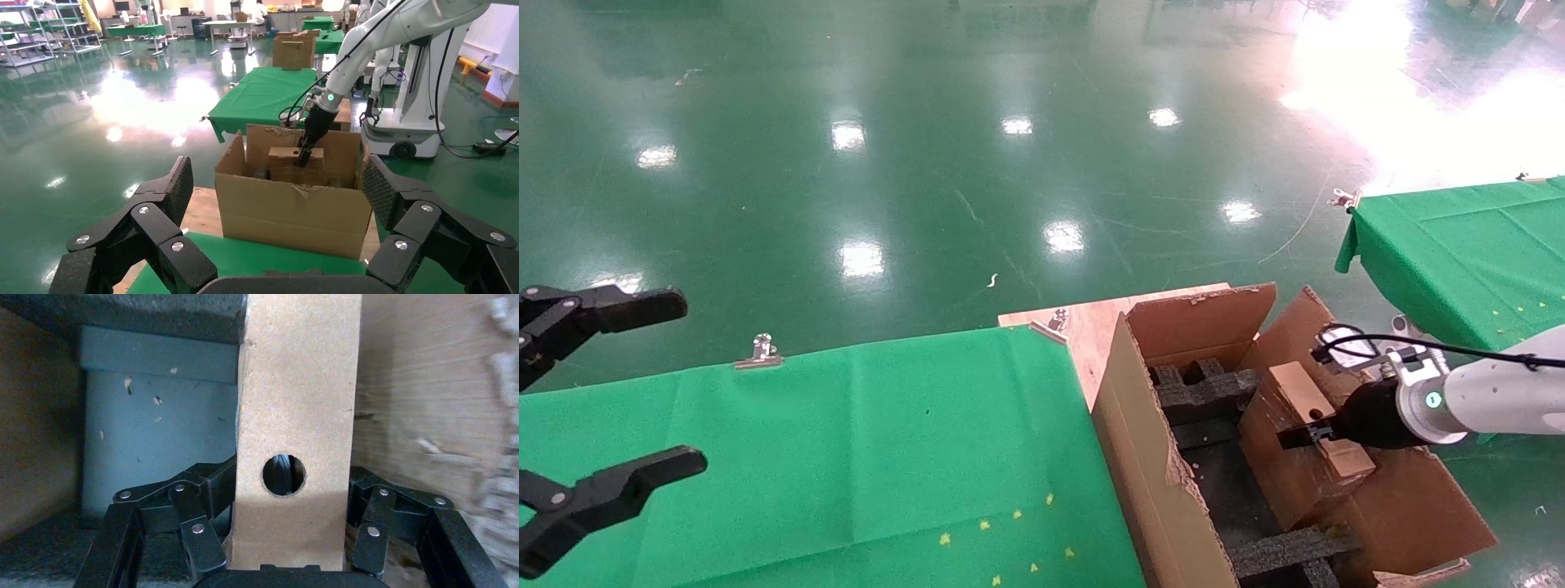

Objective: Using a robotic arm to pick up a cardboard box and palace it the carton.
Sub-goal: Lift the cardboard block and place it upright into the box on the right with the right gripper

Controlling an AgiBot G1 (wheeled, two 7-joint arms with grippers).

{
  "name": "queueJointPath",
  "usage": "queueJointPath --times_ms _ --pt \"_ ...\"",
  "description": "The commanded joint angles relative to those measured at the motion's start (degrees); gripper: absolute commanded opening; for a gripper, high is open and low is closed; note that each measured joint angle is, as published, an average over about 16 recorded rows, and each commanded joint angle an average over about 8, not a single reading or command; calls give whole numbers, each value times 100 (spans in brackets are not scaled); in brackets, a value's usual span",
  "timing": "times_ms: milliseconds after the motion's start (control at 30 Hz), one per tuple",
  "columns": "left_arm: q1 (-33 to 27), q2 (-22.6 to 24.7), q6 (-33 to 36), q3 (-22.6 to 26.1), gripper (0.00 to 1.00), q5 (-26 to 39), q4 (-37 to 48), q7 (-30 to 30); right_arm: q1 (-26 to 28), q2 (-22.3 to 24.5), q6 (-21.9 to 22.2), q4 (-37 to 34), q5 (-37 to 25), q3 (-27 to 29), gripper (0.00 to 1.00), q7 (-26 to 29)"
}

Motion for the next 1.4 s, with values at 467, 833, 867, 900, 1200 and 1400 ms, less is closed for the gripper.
queueJointPath --times_ms 467,833,867,900,1200,1400 --pt "0 0 0 0 100 0 0 0 -557 -647 -22 -995 398 202 42 -678" --pt "1 -1 -2 0 100 -1 1 0 -611 -723 -71 -1140 438 223 100 -759" --pt "1 -1 -2 0 100 -1 1 0 -608 -718 -70 -1133 437 223 100 -755" --pt "1 -1 -2 0 100 -1 1 0 -604 -712 -68 -1127 435 222 100 -752" --pt "1 -1 -2 0 100 -1 1 0 -521 -633 -74 -1097 405 216 100 -739" --pt "1 -1 -2 0 100 -1 1 0 -415 -550 -94 -1004 344 186 100 -677"
